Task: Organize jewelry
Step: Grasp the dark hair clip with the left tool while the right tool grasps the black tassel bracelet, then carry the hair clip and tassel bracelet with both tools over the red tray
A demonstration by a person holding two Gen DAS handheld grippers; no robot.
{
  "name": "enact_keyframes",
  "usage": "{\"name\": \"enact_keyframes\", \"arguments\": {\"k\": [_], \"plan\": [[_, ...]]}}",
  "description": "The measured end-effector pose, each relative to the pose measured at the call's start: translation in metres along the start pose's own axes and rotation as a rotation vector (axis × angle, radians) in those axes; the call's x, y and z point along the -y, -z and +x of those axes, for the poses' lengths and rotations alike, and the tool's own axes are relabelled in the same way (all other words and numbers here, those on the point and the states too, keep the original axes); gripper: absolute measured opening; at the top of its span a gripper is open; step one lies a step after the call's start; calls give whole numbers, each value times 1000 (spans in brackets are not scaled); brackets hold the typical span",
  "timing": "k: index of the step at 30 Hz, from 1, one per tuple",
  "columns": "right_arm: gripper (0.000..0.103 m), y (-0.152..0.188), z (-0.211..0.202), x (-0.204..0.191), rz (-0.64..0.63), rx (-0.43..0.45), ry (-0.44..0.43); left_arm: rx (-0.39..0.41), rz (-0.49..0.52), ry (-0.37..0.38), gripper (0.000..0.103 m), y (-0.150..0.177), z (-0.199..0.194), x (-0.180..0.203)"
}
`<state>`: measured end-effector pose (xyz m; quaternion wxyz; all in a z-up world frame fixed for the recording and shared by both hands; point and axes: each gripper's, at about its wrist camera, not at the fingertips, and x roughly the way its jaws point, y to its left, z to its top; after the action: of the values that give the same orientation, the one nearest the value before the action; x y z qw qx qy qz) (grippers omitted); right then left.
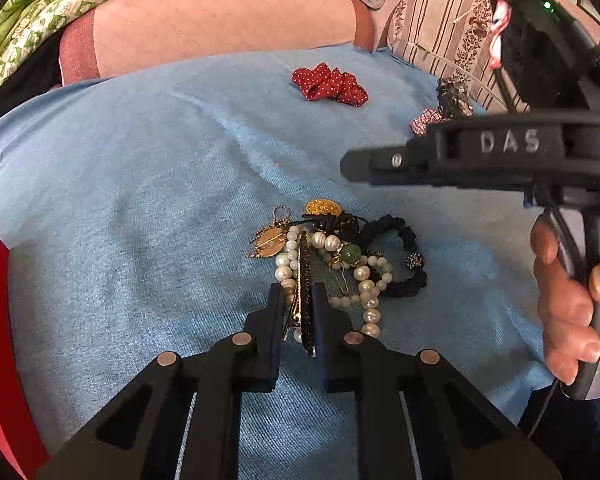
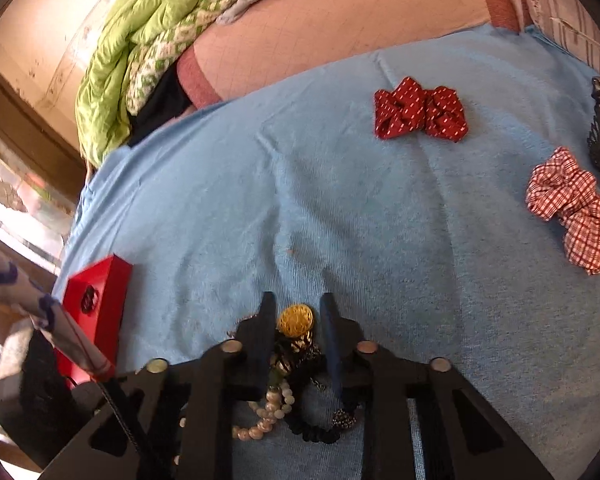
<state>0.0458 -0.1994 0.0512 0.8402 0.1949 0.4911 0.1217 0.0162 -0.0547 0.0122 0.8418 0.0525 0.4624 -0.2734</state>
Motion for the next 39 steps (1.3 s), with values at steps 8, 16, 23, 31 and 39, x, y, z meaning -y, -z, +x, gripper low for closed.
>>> {"name": "enact_keyframes", "arguments": {"k": [8, 16, 23, 31, 39], "plan": [[19, 6, 14, -8, -56, -56, -10, 85, -45, 36, 12, -3, -27, -16], [9, 9, 32, -23, -157, -86, 71, 117, -91, 11, 12, -7, -40, -34], [7, 8, 22, -21, -178, -70, 83, 123, -102, 2, 12, -9, -40, -38], [8, 10, 23, -23, -194, -86, 100, 107, -101, -7, 12, -9, -37, -38], [14, 13, 20, -22, -209, -90, 121, 111, -108, -8, 12, -11, -38, -41]]}}
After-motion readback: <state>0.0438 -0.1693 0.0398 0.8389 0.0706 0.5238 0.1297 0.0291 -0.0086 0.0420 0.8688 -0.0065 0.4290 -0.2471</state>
